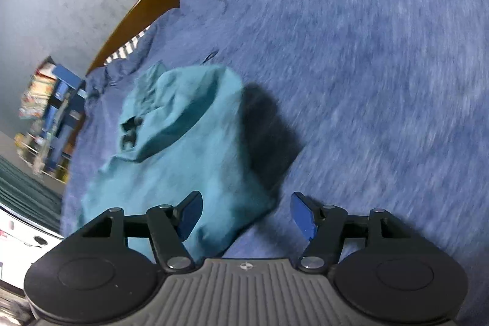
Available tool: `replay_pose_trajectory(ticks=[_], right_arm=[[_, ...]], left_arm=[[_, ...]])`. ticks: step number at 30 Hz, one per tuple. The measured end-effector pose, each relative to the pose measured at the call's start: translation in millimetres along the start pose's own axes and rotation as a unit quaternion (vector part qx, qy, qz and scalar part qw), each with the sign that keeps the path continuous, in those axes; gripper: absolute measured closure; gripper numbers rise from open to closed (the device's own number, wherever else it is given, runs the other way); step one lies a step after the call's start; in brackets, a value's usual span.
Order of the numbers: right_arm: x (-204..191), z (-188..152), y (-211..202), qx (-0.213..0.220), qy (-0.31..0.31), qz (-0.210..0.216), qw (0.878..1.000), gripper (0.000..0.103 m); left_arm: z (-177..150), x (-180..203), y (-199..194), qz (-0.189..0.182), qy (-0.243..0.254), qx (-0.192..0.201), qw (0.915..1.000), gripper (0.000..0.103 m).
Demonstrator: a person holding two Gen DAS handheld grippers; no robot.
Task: Fold large clothes
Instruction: 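Fold the hem up toward the hood with both grippers and release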
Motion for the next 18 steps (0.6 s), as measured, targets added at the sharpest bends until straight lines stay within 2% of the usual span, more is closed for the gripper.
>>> replay_pose_trajectory(ticks=[3, 8, 9, 10, 11, 12, 13, 14, 18], right_arm=[[-6, -15, 11, -0.027, 0.012, 0.018, 0.999, 0.029], [-7, -12, 37, -0.021, 0.056, 0.035, 0.998, 0.028], [-7, -8, 43, -0.013, 0.065, 0.037, 0.997, 0.030], [-7, -7, 49, -0.008, 0.072, 0.035, 0.997, 0.046], [-6, -6, 54, -0.001, 0.075, 0.024, 0.997, 0.063], [-5, -6, 56, 0.006, 0.079, 0.028, 0.996, 0.074], [-6, -7, 56, 0.014, 0.083, 0.039, 0.996, 0.082], [-12, -8, 52, 0.021, 0.076, 0.045, 0.996, 0.085], [-38, -11, 12, 0.057, 0.055, 0.075, 0.994, 0.091]], left_arm=[[-7, 0, 20, -0.004, -0.013, -0.009, 0.9999, 0.036], [-5, 3, 50, 0.004, -0.024, 0.012, 0.9996, 0.036], [-5, 4, 54, 0.009, -0.024, 0.017, 0.9995, 0.047], [-4, 5, 56, 0.016, -0.020, 0.022, 0.9994, 0.072], [-3, 6, 56, 0.012, -0.020, 0.025, 0.9994, 0.083], [-1, 5, 53, 0.007, -0.025, 0.029, 0.9993, 0.090], [-1, 9, 49, 0.005, -0.023, 0.034, 0.9991, 0.095], [0, 14, 44, 0.004, -0.014, 0.040, 0.9991, 0.096], [-2, 31, 2, -0.021, -0.003, 0.057, 0.9981, 0.099]])
Point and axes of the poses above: each gripper's, at about its wrist camera, not at the fingertips, and y roughly the way its jaws point, x to its right, z to its top, the point moved 8 cm from there along y, roughly the way its jaws point
